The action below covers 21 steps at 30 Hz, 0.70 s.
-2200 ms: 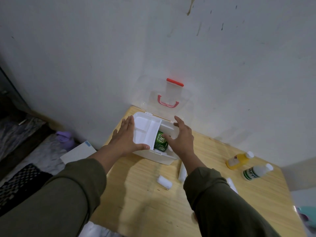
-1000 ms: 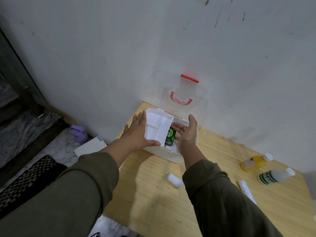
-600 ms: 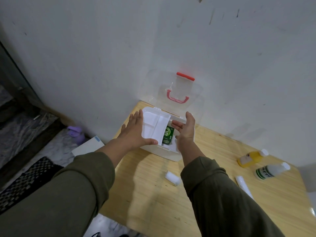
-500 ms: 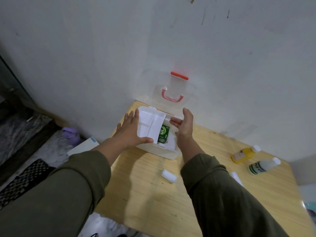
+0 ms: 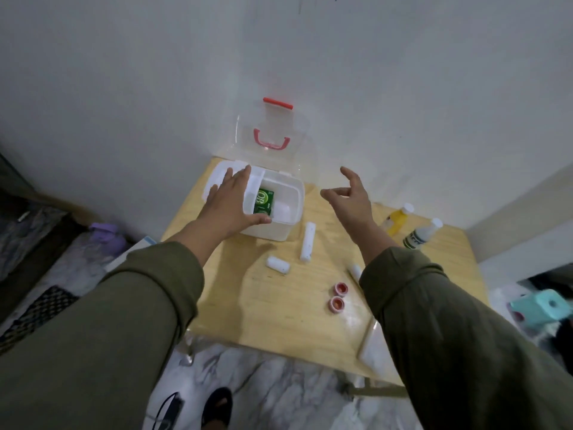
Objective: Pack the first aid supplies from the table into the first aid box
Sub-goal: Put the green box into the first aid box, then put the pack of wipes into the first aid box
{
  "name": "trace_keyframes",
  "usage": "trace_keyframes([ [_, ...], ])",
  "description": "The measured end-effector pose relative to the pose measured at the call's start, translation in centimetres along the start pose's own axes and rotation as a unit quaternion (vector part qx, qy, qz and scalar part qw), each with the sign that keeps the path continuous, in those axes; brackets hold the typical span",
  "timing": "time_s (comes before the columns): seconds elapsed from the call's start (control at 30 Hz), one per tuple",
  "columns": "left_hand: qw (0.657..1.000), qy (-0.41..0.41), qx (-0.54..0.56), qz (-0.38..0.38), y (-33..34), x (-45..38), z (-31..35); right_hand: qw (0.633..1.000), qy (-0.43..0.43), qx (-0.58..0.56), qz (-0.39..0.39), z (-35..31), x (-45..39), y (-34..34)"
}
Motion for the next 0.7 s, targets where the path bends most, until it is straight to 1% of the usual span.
trace_keyframes([
  [0.1,1.000,0.015,-0.011,0.001,1.5,2.0,1.9,0.999,0.000,0.032,-0.015,1.4,2.4,-2.0],
  [0.17,0.999,0.029,-0.017,0.004,3.0,3.1,3.0,0.999,-0.001,0.044,-0.012,2.4,3.7,-3.5],
  [0.27,0.998,0.044,-0.029,-0.016,5.7,5.0,5.3,0.999,0.008,0.045,-0.008,4.1,5.6,-5.7],
  [0.5,0.989,0.060,-0.061,-0.122,13.4,9.5,10.1,0.996,0.028,0.080,-0.027,8.1,10.3,-9.6],
  [0.63,0.977,0.047,-0.086,-0.189,17.7,12.1,11.5,0.992,0.036,0.117,-0.042,10.8,12.6,-11.8],
  [0.7,0.972,0.040,-0.105,-0.205,19.3,13.1,11.7,0.988,0.047,0.143,-0.046,12.4,13.4,-12.8],
])
Point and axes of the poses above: each hand's wrist, its own x-axis away from the middle knuckle, its own y-axis out of the palm, z = x × y, the point moved 7 cm from there along -x, towards the middle knuckle, and after that the axes turned 15 degrees about -x, right-handed, at the moved point
